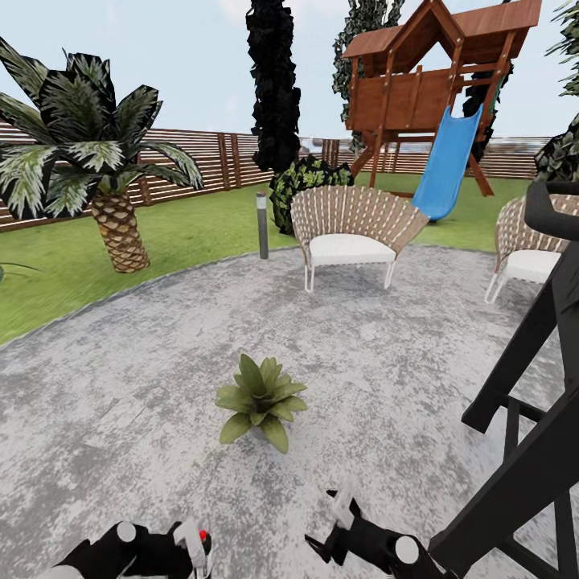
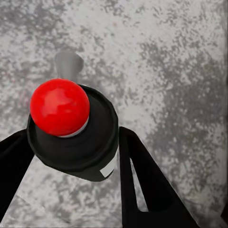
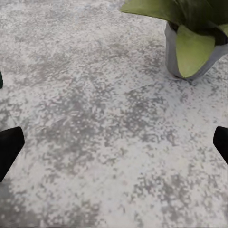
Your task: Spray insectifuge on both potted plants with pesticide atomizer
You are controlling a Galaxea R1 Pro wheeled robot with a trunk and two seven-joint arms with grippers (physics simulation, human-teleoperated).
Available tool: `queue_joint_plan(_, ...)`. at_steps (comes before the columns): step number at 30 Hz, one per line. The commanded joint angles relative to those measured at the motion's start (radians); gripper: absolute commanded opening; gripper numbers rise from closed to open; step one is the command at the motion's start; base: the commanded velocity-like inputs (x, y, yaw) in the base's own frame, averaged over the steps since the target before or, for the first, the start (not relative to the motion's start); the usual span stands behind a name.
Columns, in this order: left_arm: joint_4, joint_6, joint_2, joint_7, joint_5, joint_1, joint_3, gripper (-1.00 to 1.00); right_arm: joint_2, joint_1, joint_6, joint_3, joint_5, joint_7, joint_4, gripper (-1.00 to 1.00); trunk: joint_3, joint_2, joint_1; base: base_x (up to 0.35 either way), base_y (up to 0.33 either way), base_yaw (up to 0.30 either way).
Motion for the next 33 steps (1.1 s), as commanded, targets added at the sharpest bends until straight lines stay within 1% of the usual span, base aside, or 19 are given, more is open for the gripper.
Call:
queue_joint_plan(1, -0.002, 0.007, -0.004, -0.013, -0.058, -0.005, 0.006, -1.0, 0.0, 0.0, 0.001, -0.002, 0.011, 0.033, -0.022, 1.0, -0.001, 0.0, 0.0, 0.0, 0.0, 0.0)
queue_joint_plan(3, -0.007, 0.023, -0.007, -0.018, -0.085, -0.008, 0.006, -1.0, 0.001, 0.0, 0.004, -0.001, 0.011, 0.047, -0.03, 1.0, -0.001, 0.0, 0.0, 0.0, 0.0, 0.0)
queue_joint_plan(5, -0.054, 0.068, -0.012, -0.024, -0.1, -0.01, 0.002, -1.0, 0.0, -0.001, 0.006, -0.001, 0.011, 0.056, -0.034, 1.0, -0.001, 0.0, 0.0, 0.0, 0.0, 0.0)
queue_joint_plan(6, -0.092, 0.109, -0.014, -0.047, -0.104, -0.011, -0.006, -1.0, 0.001, -0.002, 0.006, 0.0, 0.011, 0.06, -0.035, 1.0, -0.001, 0.0, 0.0, 0.0, 0.0, 0.0)
queue_joint_plan(8, -0.147, 0.149, -0.016, -0.103, -0.108, -0.011, -0.024, -1.0, 0.004, -0.003, 0.008, 0.004, 0.018, 0.065, -0.036, 1.0, -0.001, 0.0, 0.0, 0.0, 0.0, 0.0)
queue_joint_plan(9, -0.167, 0.158, -0.016, -0.121, -0.108, -0.011, -0.035, -1.0, 0.006, -0.004, 0.009, 0.022, 0.041, 0.076, -0.037, 1.0, -0.001, 0.0, 0.0, 0.0, 0.0, 0.0)
queue_joint_plan(10, -0.181, 0.163, -0.017, -0.132, -0.109, -0.011, -0.058, -1.0, 0.009, -0.012, 0.02, 0.057, 0.08, 0.099, -0.038, 1.0, -0.001, 0.0, 0.0, 0.0, 0.0, 0.0)
queue_joint_plan(11, -0.188, 0.166, -0.02, -0.137, -0.109, -0.011, -0.083, -1.0, 0.016, -0.019, 0.046, 0.076, 0.102, 0.117, -0.043, 1.0, -0.001, 0.0, 0.0, 0.0, 0.0, 0.0)
queue_joint_plan(13, -0.191, 0.167, -0.026, -0.139, -0.109, -0.011, -0.107, -1.0, 0.024, -0.023, 0.076, 0.086, 0.112, 0.129, -0.056, 1.0, -0.001, 0.0, 0.0, 0.0, 0.0, 0.0)
queue_joint_plan(14, -0.191, 0.168, -0.031, -0.139, -0.109, -0.012, -0.12, -1.0, 0.027, -0.024, 0.084, 0.088, 0.115, 0.139, -0.066, -1.0, -0.001, 0.0, 0.0, 0.0, 0.0, 0.0)
queue_joint_plan(17, -0.191, 0.168, -0.035, -0.14, -0.124, -0.011, -0.147, -1.0, 0.029, -0.025, 0.092, 0.091, 0.118, 0.183, -0.09, -1.0, -0.001, 0.0, 0.0, 0.0, 0.0, 0.0)
queue_joint_plan(20, -0.191, 0.168, -0.046, -0.138, -0.165, -0.007, -0.159, -1.0, 0.031, -0.027, 0.132, 0.091, 0.118, 0.206, -0.114, -1.0, -0.001, 0.0, 0.0, 0.0, 0.0, 0.0)
queue_joint_plan(22, -0.192, 0.167, -0.062, -0.136, -0.174, -0.005, -0.16, -1.0, 0.042, -0.028, 0.17, 0.092, 0.117, 0.211, -0.133, -1.0, -0.001, 0.0, 0.0, 0.0, 0.0, 0.0)
queue_joint_plan(25, -0.193, 0.162, -0.08, -0.136, -0.175, -0.005, -0.161, -1.0, 0.053, -0.028, 0.18, 0.092, 0.117, 0.212, -0.139, -1.0, -0.001, 0.0, 0.0, 0.0, 0.0, 0.0)
queue_joint_plan(26, -0.193, 0.16, -0.089, -0.136, -0.175, -0.005, -0.161, -1.0, 0.054, -0.028, 0.181, 0.092, 0.117, 0.212, -0.139, -1.0, -0.001, 0.0, 0.0, 0.0, 0.0, 0.0)
queue_joint_plan(27, -0.193, 0.159, -0.114, -0.135, -0.175, -0.006, -0.16, -1.0, 0.056, -0.029, 0.182, 0.092, 0.117, 0.212, -0.14, -1.0, -0.001, 0.0, 0.0, 0.0, 0.0, 0.0)
queue_joint_plan(28, -0.193, 0.159, -0.123, -0.135, -0.175, -0.006, -0.16, -1.0, 0.057, -0.029, 0.182, 0.092, 0.117, 0.212, -0.14, -1.0, -0.001, 0.0, 0.0, 0.0, 0.0, 0.0)
queue_joint_plan(30, -0.194, 0.163, -0.153, -0.132, -0.175, -0.008, -0.158, -1.0, 0.057, -0.028, 0.183, 0.092, 0.117, 0.212, -0.14, -1.0, -0.001, 0.0, 0.0, 0.0, 0.0, 0.0)
queue_joint_plan(33, -0.197, 0.164, -0.176, -0.131, -0.175, -0.013, -0.157, -1.0, 0.058, -0.028, 0.183, 0.092, 0.117, 0.212, -0.14, -1.0, -0.001, 0.0, 0.0, 0.0, 0.0, 0.0)
